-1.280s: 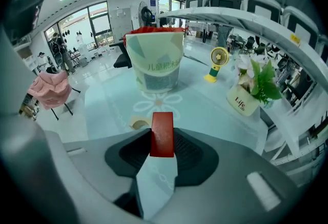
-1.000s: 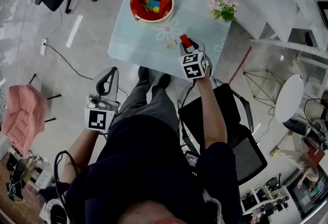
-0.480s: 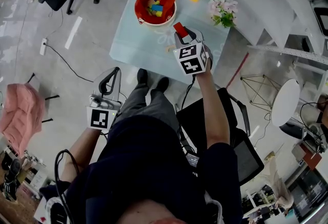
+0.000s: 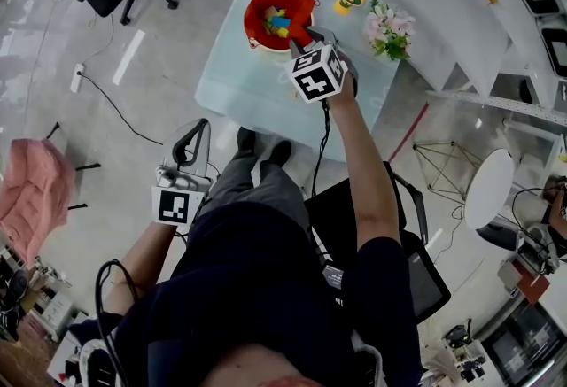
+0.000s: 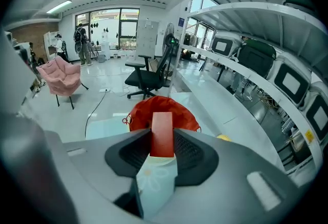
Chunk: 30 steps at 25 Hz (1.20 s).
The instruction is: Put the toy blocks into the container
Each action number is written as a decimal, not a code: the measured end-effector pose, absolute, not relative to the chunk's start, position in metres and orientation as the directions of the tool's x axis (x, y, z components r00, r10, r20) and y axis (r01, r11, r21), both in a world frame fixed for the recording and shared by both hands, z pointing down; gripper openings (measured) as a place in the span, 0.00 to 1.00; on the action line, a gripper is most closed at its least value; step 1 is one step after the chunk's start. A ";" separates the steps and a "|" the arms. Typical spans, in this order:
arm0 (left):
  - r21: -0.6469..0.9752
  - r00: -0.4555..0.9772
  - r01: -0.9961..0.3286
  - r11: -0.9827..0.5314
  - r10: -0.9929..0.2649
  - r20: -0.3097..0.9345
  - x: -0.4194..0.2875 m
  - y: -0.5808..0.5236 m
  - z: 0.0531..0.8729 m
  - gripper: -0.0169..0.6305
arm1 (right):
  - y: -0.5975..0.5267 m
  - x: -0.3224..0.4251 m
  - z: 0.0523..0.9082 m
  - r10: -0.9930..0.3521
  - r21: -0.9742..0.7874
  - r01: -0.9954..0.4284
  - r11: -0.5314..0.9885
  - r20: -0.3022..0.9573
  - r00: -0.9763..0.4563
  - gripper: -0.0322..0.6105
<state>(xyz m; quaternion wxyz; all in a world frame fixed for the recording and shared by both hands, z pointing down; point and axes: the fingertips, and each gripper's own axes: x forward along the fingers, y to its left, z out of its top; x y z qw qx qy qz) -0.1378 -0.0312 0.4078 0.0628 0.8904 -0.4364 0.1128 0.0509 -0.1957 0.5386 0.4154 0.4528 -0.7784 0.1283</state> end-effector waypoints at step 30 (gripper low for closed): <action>0.024 0.544 -0.830 -0.558 -0.798 0.258 -0.172 -0.041 0.408 0.03 | -0.258 0.016 0.591 -0.514 0.205 -0.759 0.618 0.836 -0.193 0.27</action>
